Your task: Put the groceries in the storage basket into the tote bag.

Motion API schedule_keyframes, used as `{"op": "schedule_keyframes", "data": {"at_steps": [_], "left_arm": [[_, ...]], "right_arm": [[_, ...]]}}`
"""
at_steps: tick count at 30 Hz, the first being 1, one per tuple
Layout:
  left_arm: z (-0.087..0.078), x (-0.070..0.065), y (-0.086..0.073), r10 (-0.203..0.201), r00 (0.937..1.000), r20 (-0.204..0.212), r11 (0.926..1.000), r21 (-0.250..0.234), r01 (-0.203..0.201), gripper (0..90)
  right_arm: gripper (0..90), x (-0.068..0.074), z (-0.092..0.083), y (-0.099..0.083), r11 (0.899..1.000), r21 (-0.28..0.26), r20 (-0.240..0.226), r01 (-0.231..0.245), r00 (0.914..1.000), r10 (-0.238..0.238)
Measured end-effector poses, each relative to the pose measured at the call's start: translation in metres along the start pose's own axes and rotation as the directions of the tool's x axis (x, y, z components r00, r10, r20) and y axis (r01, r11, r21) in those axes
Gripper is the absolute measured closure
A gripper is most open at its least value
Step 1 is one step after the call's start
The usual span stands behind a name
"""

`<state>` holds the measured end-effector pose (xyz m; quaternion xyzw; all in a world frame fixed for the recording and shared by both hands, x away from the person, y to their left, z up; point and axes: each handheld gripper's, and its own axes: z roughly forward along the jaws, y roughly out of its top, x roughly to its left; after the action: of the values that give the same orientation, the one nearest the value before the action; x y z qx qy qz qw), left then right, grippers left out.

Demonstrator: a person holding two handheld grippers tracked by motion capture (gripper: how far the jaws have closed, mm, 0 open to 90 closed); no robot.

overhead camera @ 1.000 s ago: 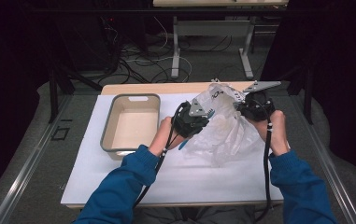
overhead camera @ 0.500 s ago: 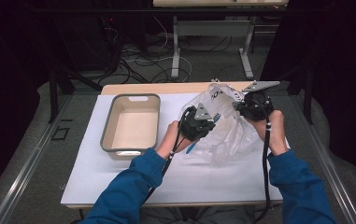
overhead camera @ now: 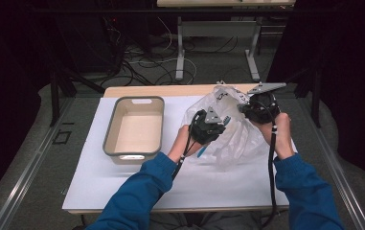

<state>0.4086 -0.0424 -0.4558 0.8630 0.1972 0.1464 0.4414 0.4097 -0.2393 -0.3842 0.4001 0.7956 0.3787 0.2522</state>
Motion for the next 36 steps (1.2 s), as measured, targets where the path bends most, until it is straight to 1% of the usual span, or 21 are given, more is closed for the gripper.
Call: {"op": "schedule_keyframes", "data": {"at_steps": [1,2,4,5,8,10,11,12,13,15,17,19,21,23,24,25,28,29,30,34,36], "left_arm": [[0.002,-0.001,0.000,-0.006,1.0000,0.003,1.0000,0.004,0.006,84.4],[0.003,0.000,0.000,0.002,1.0000,0.001,1.0000,0.005,-0.002,84.4],[0.005,0.001,0.001,0.004,1.0000,-0.001,1.0000,0.000,-0.004,84.4],[0.007,0.000,0.001,-0.005,1.0000,0.003,1.0000,0.002,0.005,84.4],[0.010,0.002,0.002,0.007,0.9999,-0.008,1.0000,-0.002,-0.007,84.4],[0.013,0.002,0.003,-0.005,1.0000,-0.004,1.0000,-0.005,0.005,84.4],[0.015,0.003,0.003,0.003,0.9999,-0.015,1.0000,-0.008,-0.003,84.4],[0.016,0.004,0.003,-0.005,0.9999,-0.012,1.0000,-0.009,0.005,84.4],[0.017,0.005,0.004,0.001,0.9999,-0.014,1.0000,-0.008,-0.001,84.4],[0.021,0.006,0.004,-0.009,0.9998,-0.019,0.9999,-0.013,0.009,84.4],[0.024,0.007,0.005,-0.018,0.9996,-0.023,0.9995,-0.026,0.017,84.4],[0.026,0.008,0.006,-0.011,0.9996,-0.027,0.9998,-0.017,0.011,84.4],[0.030,0.009,0.007,-0.014,0.9994,-0.032,0.9994,-0.031,0.013,84.4],[0.032,0.011,0.008,-0.009,0.9993,-0.037,0.9998,-0.018,0.008,84.4],[0.034,0.011,0.009,-0.019,0.9990,-0.041,0.9994,-0.029,0.018,84.3],[0.036,0.012,0.010,-0.019,0.9989,-0.044,0.9992,-0.037,0.017,84.3],[0.041,0.013,0.012,-0.022,0.9987,-0.046,0.9992,-0.035,0.021,84.3],[0.042,0.013,0.014,-0.027,0.9984,-0.050,0.9991,-0.033,0.026,84.3],[0.044,0.014,0.014,-0.018,0.9982,-0.058,0.9992,-0.038,0.016,84.3],[0.048,0.015,0.017,-0.034,0.9970,-0.070,0.9986,-0.044,0.031,84.3],[0.050,0.017,0.017,-0.030,0.9960,-0.084,0.9987,-0.043,0.026,84.3]], "right_arm": [[90.0,0.000,0.000,0.000,1.000,-0.001,-0.001,0.001,1.0000,-0.001],[90.0,0.000,0.000,0.000,1.000,-0.004,0.001,0.006,1.0000,-0.006],[90.0,0.000,0.001,0.000,1.000,-0.003,-0.003,0.007,1.0000,-0.007],[90.0,0.000,0.001,0.000,1.000,-0.005,-0.002,0.007,1.0000,-0.007],[90.0,0.000,0.001,0.000,1.000,-0.005,-0.003,0.008,1.0000,-0.008],[90.0,0.001,0.001,0.000,1.000,-0.004,-0.005,0.005,1.0000,-0.005],[90.0,0.000,0.001,0.000,1.000,-0.005,-0.005,0.005,1.0000,-0.005],[90.0,0.000,0.001,0.000,1.000,-0.005,-0.004,0.003,1.0000,-0.003],[90.0,0.000,0.001,-0.001,1.000,-0.005,-0.005,0.002,1.0000,-0.002],[90.0,0.001,0.001,0.000,1.000,-0.008,-0.010,-0.007,0.9999,0.007],[90.0,0.001,0.001,0.000,1.000,-0.009,-0.008,-0.006,1.0000,0.006],[90.0,0.001,0.001,-0.001,1.000,-0.012,-0.006,0.000,1.0000,0.000],[90.0,0.000,0.000,-0.001,1.000,-0.013,-0.013,-0.003,0.9999,0.003],[90.0,0.000,0.000,-0.001,1.000,-0.015,-0.013,-0.003,0.9999,0.003],[90.0,0.000,0.001,-0.001,1.000,-0.018,-0.011,0.000,0.9999,0.000],[90.0,0.000,0.001,-0.001,1.000,-0.017,-0.013,-0.004,0.9999,0.003],[90.0,0.000,0.000,-0.001,1.000,-0.015,-0.016,-0.004,0.9999,0.004],[90.0,0.000,0.000,-0.001,1.000,-0.017,-0.017,-0.001,0.9999,0.001],[90.0,0.000,0.000,-0.001,1.000,-0.017,-0.013,-0.002,0.9999,0.001],[90.0,-0.002,-0.001,-0.002,1.000,-0.021,-0.011,-0.006,0.9999,0.005],[90.0,-0.002,-0.002,-0.003,1.000,-0.022,-0.012,-0.008,0.9999,0.008]]}}
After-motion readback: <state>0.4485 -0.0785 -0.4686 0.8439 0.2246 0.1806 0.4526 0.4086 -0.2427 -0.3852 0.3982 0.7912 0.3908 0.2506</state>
